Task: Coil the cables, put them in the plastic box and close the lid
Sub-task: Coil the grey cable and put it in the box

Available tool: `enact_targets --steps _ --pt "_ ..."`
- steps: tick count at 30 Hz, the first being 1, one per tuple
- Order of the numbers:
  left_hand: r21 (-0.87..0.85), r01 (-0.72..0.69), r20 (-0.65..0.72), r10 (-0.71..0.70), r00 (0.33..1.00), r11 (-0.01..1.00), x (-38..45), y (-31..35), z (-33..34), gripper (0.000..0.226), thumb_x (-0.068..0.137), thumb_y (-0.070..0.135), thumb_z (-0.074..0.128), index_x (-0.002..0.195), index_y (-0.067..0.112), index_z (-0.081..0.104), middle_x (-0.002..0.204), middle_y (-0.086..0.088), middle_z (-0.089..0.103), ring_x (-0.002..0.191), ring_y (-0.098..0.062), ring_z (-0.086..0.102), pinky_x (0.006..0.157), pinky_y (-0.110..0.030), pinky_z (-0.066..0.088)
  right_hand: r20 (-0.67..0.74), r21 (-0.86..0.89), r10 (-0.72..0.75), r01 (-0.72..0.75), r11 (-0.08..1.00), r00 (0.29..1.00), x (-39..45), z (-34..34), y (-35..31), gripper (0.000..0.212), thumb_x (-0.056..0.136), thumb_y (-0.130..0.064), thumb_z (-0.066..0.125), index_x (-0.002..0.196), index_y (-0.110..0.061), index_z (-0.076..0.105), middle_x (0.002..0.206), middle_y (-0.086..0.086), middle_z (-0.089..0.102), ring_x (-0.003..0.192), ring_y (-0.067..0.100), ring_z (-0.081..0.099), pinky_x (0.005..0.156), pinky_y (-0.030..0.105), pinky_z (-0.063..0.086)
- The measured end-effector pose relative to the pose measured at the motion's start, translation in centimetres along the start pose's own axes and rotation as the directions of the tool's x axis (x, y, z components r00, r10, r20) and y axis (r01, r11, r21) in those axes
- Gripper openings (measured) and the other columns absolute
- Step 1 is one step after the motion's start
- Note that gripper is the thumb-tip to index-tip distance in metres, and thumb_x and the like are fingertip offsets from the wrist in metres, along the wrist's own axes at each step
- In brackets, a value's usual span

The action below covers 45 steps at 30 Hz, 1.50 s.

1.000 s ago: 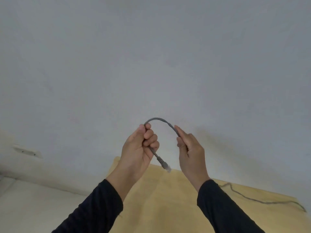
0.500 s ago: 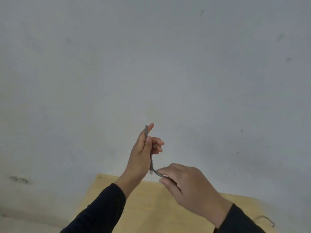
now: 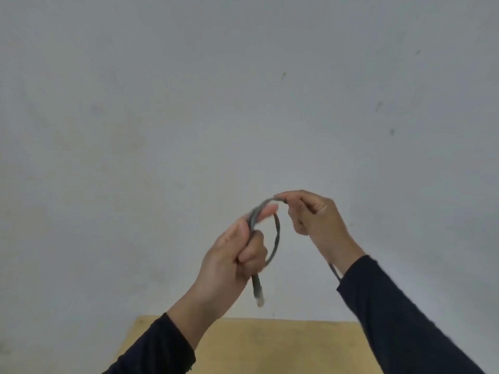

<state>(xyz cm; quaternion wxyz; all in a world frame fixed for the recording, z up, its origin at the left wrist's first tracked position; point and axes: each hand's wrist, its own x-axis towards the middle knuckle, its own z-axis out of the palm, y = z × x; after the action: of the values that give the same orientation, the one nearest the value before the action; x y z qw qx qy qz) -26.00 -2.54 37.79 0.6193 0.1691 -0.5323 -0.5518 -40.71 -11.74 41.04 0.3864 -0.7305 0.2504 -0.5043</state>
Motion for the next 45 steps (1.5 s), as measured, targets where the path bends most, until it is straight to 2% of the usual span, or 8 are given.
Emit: enact_targets --steps 4,9,18,25,30,34,38,45 --pt "-0.170 -0.172 -0.160 0.145 0.976 0.970 2.6 2.3 -0.6 0.039 0.097 0.031 0.029 0.125 0.019 0.054 0.052 0.011 0.035 0.045 -0.004 0.029 0.048 -0.013 0.031 0.037 -0.318 0.041 -0.027 0.948 0.998 -3.7 5.1 3.4 0.028 0.098 -0.024 0.038 0.117 -0.022 0.059 0.059 -0.004 0.047 0.046 0.004 0.037 0.047 0.018 0.034" --pt "0.377 -0.157 -0.352 0.298 0.887 0.913 4.2 2.9 -3.5 0.037 0.101 0.029 0.026 0.136 0.031 0.038 0.060 0.013 0.052 0.057 -0.007 0.041 0.067 -0.020 0.038 0.349 -0.613 -0.040 0.260 0.746 0.936 -8.4 8.3 2.6 0.034 0.098 -0.026 0.034 0.131 -0.024 0.040 0.100 0.003 0.065 0.080 0.019 0.057 0.069 0.031 0.045" --pt "0.650 0.067 -0.029 -0.063 0.998 0.757 -1.1 -1.8 -3.0 0.036 0.095 0.045 0.035 0.121 0.034 0.056 0.060 0.002 0.060 0.052 -0.012 0.051 0.048 -0.030 0.038 0.274 -0.456 -0.072 0.195 0.869 0.959 -3.3 0.9 -3.2 0.023 0.079 -0.021 0.071 0.101 -0.028 0.069 0.068 -0.017 0.061 0.060 -0.003 0.055 0.061 0.007 0.039" --pt "0.177 0.066 0.117 -0.088 0.989 0.982 -0.8 -1.5 -0.6 0.051 0.094 0.039 0.021 0.117 0.019 0.062 0.048 0.013 0.031 0.045 -0.006 0.023 0.049 -0.017 0.026 0.049 -0.159 -0.079 0.085 0.984 0.996 -1.4 -1.0 -2.5 0.015 0.080 -0.025 0.061 0.091 -0.027 0.071 0.058 -0.021 0.061 0.052 -0.001 0.049 0.054 0.006 0.038" --pt "-0.165 -0.108 -0.043 0.102 0.994 0.980 2.5 0.8 0.0 0.045 0.096 0.037 0.026 0.122 0.014 0.054 0.051 0.010 0.038 0.045 -0.004 0.032 0.049 -0.016 0.036 -0.054 -0.275 0.018 -0.032 0.961 0.998 -2.8 2.4 2.7 0.027 0.095 -0.017 0.047 0.115 -0.025 0.063 0.065 -0.017 0.058 0.050 -0.007 0.044 0.055 0.007 0.037" --pt "0.206 -0.195 -0.276 0.248 0.929 0.959 5.4 2.4 -3.3 0.035 0.101 0.028 0.026 0.128 0.019 0.045 0.059 0.011 0.044 0.052 -0.005 0.037 0.059 -0.016 0.039 0.250 -0.476 0.069 0.061 0.877 0.966 -6.8 5.9 4.8 0.034 0.098 -0.026 0.039 0.129 -0.020 0.050 0.112 -0.007 0.063 0.089 -0.015 0.054 0.081 0.007 0.039" --pt "0.720 0.074 -0.271 0.181 0.945 0.690 4.5 0.6 -6.3 0.038 0.101 0.030 0.028 0.134 0.021 0.042 0.070 0.005 0.048 0.061 -0.006 0.044 0.066 -0.019 0.039 0.251 -0.512 -0.137 0.251 0.822 0.958 -6.1 5.7 2.6 0.028 0.094 -0.025 0.045 0.119 -0.020 0.058 0.102 -0.002 0.070 0.089 0.009 0.062 0.077 0.019 0.047" --pt "0.529 0.114 -0.017 -0.123 0.992 0.841 0.2 -3.0 -4.1 0.045 0.095 0.038 0.024 0.108 0.016 0.062 0.053 0.008 0.038 0.050 -0.010 0.030 0.052 -0.021 0.029 0.126 -0.338 -0.086 0.124 0.933 0.988 -1.6 0.3 0.3 0.019 0.080 -0.016 0.069 0.095 -0.026 0.072 0.074 -0.006 0.060 0.067 0.012 0.056 0.065 0.020 0.046"
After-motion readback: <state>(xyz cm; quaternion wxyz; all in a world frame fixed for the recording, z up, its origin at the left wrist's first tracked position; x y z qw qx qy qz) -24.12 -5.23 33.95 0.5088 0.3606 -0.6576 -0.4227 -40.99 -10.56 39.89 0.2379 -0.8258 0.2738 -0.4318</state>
